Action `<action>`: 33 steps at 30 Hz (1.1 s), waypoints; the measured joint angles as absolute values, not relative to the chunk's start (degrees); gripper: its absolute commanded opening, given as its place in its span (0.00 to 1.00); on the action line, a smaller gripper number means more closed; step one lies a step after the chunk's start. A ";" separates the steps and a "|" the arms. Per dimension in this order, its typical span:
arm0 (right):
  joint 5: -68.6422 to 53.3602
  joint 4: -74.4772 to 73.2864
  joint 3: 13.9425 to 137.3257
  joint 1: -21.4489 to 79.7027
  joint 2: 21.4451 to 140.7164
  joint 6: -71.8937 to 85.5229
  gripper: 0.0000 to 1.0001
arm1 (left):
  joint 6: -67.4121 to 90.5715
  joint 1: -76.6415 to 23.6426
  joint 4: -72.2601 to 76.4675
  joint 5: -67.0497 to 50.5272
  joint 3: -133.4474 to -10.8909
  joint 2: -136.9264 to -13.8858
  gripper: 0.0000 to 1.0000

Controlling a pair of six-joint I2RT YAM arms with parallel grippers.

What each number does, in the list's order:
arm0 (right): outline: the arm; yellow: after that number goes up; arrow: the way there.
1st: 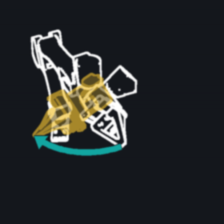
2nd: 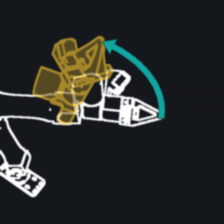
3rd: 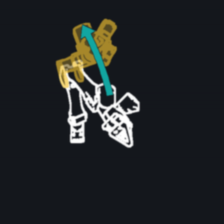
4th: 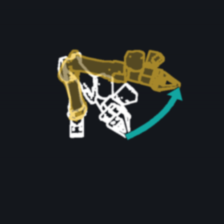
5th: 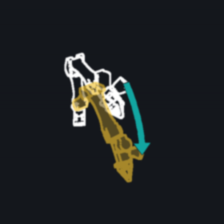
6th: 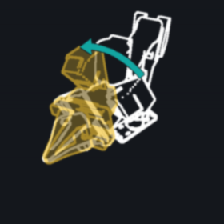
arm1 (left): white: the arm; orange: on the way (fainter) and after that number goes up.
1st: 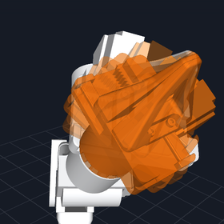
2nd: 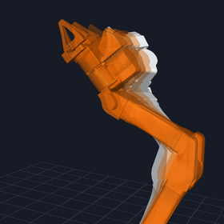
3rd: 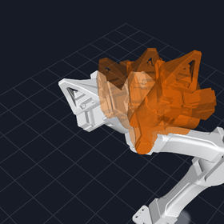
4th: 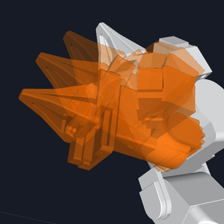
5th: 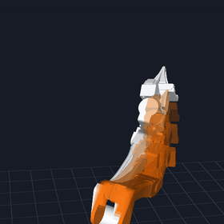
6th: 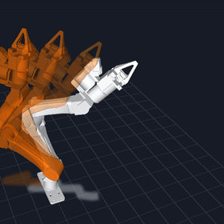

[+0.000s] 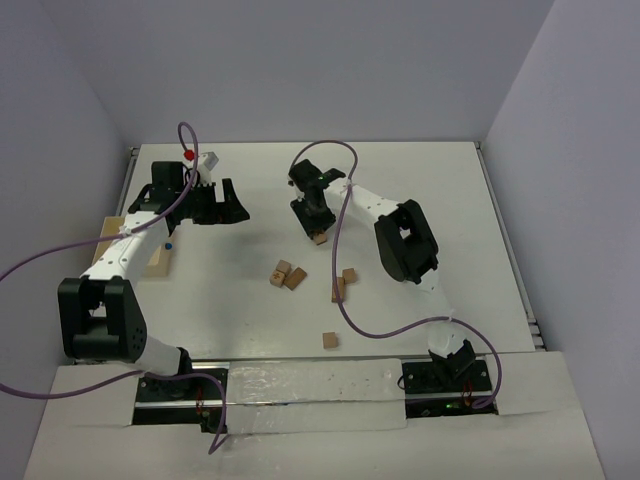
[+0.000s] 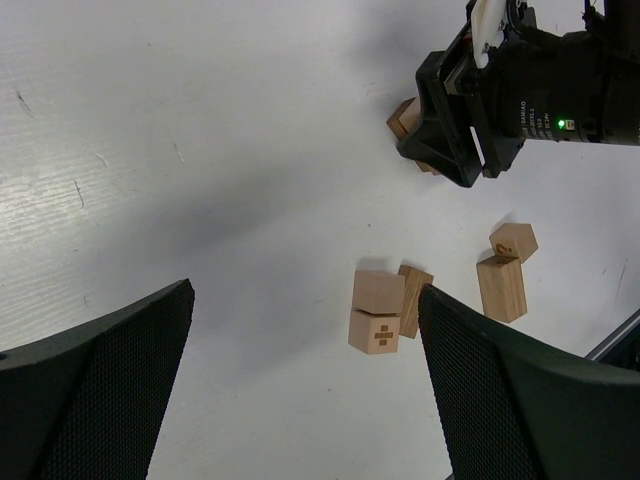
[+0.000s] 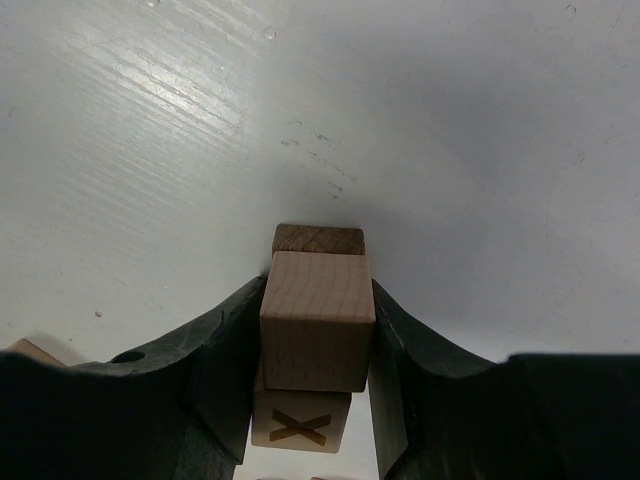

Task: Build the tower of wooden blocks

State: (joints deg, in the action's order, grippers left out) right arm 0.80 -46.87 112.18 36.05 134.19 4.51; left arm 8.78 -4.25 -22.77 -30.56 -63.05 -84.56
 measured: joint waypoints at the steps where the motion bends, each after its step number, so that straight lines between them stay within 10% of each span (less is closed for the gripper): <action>1: 0.83 -46.86 112.18 36.05 134.19 4.49 0.48 | 8.79 -4.25 -22.78 -30.62 -63.05 -84.60 0.99; 11: 0.71 -46.81 112.18 35.94 134.19 4.40 0.51 | 8.82 -3.97 -22.79 -30.94 -63.05 -85.32 0.99; 15: 0.61 -46.81 112.20 35.93 134.19 4.73 0.83 | 8.80 -3.95 -22.79 -31.12 -63.05 -85.32 0.99; 20: 0.58 -46.84 112.28 35.81 134.19 4.59 0.99 | 8.80 -3.94 -22.79 -31.52 -63.07 -85.32 0.99; 33: -1.67 -47.17 112.44 35.73 131.59 3.38 1.00 | 8.75 -2.33 -22.83 -34.66 -63.26 -85.41 0.99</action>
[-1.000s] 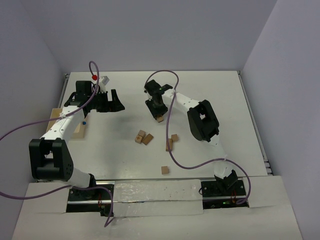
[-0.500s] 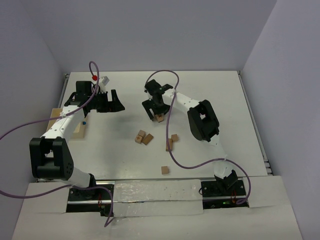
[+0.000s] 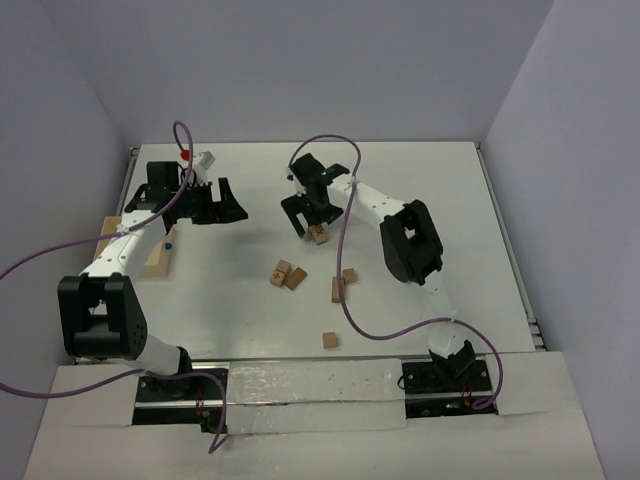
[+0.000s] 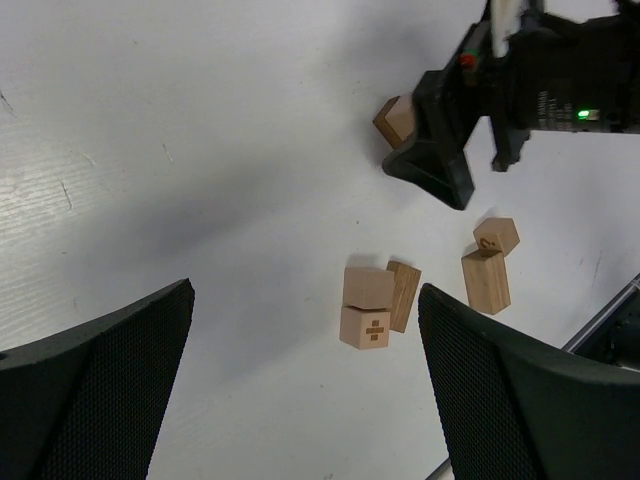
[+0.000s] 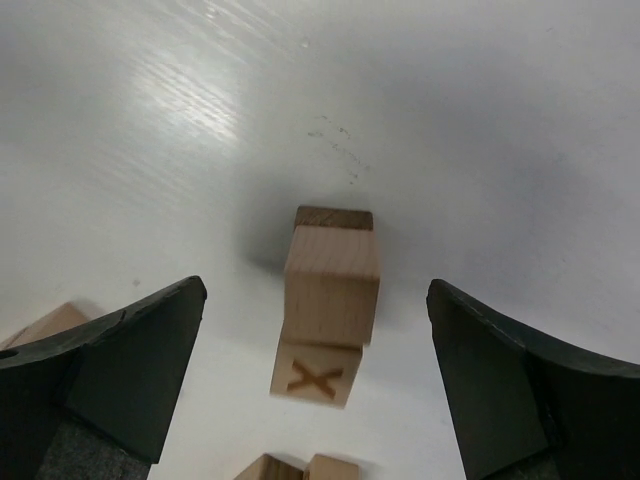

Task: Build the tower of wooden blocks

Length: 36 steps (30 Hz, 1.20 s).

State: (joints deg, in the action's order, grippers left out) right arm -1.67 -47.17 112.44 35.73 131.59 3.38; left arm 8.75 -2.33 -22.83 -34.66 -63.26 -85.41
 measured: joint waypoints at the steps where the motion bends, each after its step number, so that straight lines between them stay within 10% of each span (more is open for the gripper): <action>1: -1.83 -47.20 112.44 35.73 130.32 3.16 1.00 | 8.77 -2.10 -22.83 -34.94 -63.26 -85.41 0.99; 15: -2.94 -46.41 111.98 38.17 105.38 0.30 1.00 | 8.82 4.49 -22.83 -40.73 -63.29 -82.91 0.99; 36: -2.09 -42.20 88.74 51.13 106.55 6.35 0.99 | 6.98 7.37 -23.40 -40.95 -62.70 -79.20 0.99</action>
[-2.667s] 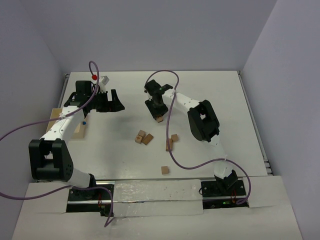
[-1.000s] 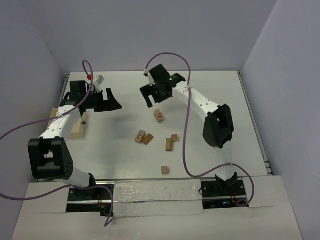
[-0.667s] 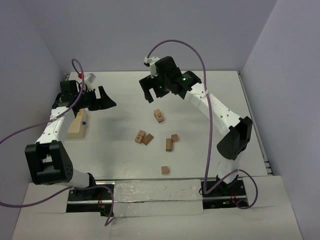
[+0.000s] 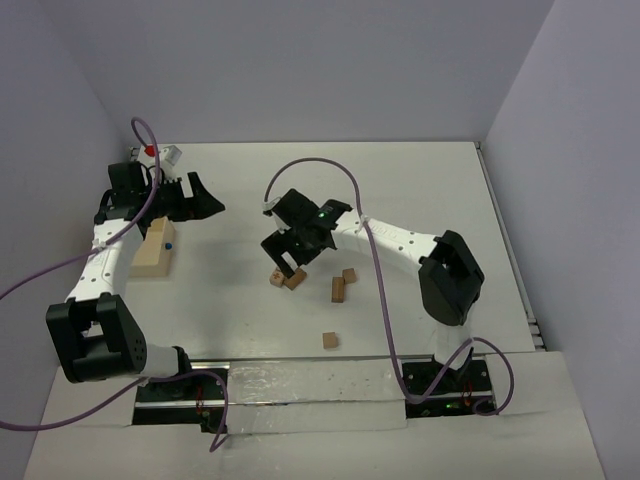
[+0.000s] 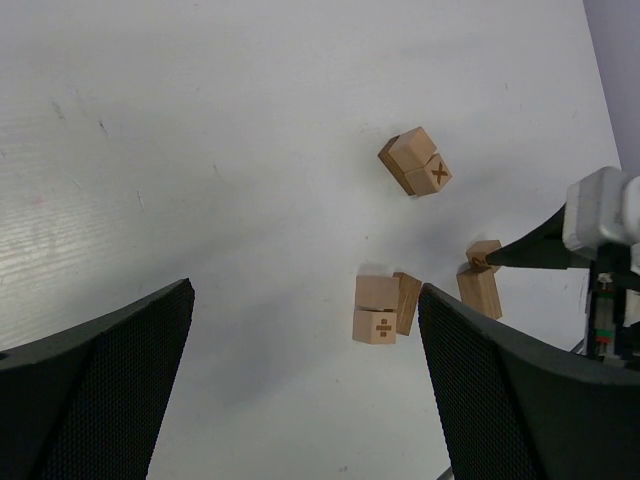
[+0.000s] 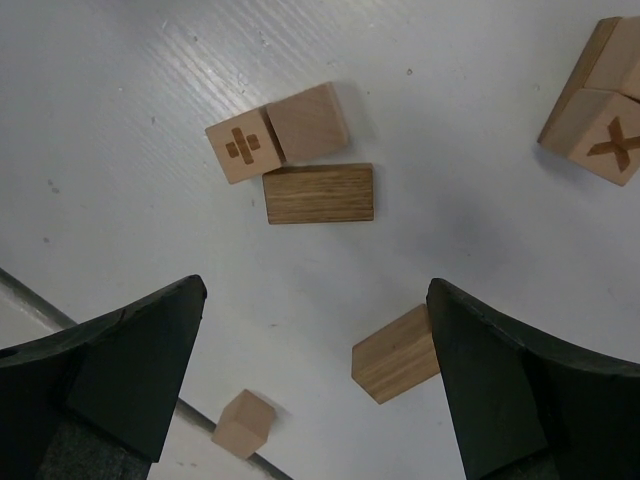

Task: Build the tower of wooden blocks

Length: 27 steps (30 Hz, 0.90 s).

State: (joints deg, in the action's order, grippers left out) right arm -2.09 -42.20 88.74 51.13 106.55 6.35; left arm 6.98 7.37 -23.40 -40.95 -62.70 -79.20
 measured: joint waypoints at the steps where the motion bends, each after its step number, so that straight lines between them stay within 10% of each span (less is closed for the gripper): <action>1: -1.84 -41.75 88.29 51.35 106.86 6.79 0.99 | 6.98 7.42 -23.40 -40.95 -62.70 -79.20 0.99; 27: 2.99 -33.14 83.97 52.31 116.25 8.38 0.95 | 6.98 7.99 -23.33 -40.97 -62.28 -79.22 0.99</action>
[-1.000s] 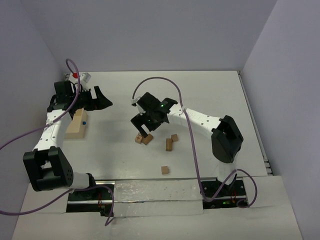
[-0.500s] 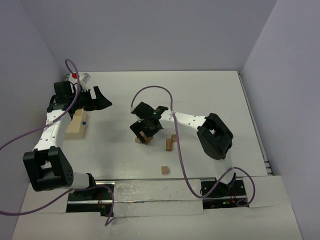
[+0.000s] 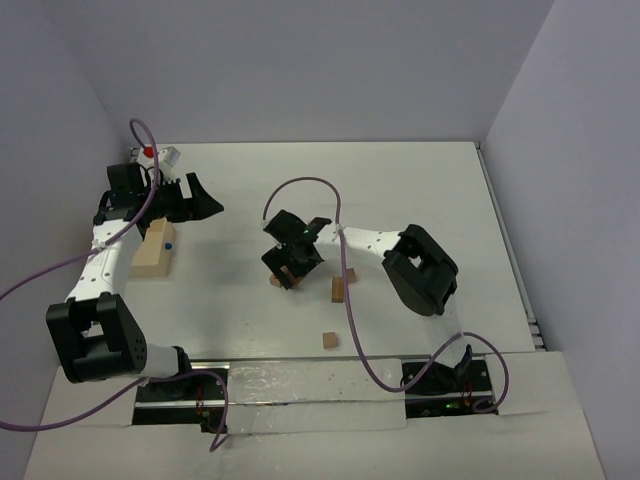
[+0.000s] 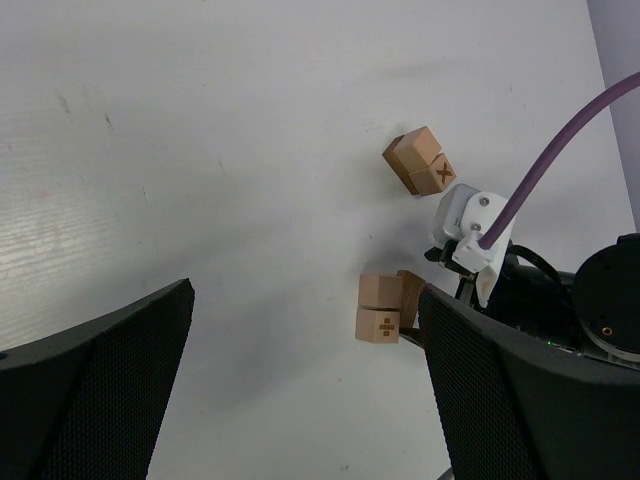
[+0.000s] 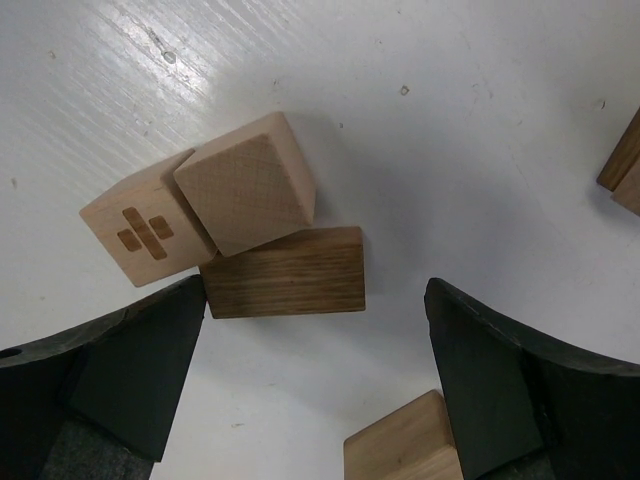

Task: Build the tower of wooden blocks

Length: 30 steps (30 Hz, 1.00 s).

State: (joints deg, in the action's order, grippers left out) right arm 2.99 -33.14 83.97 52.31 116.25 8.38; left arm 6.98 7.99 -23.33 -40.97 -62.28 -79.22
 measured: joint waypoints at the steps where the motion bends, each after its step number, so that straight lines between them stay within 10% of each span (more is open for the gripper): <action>1: 3.00 -32.99 83.98 52.31 116.44 8.33 0.94 | 6.98 7.99 -23.33 -40.97 -62.28 -79.22 0.99; 21: -6.35 -37.61 81.55 50.19 108.25 -6.57 0.30 | 5.49 8.80 -23.31 -44.27 -61.44 -79.24 0.99; 30: -24.18 -56.41 112.61 32.06 106.62 -34.64 0.12 | 3.62 8.84 -23.31 -52.10 -60.66 -79.61 0.99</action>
State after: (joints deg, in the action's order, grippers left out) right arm -24.18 -56.41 112.61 32.06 106.62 -34.64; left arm 3.62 8.84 -23.31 -52.10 -60.66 -79.61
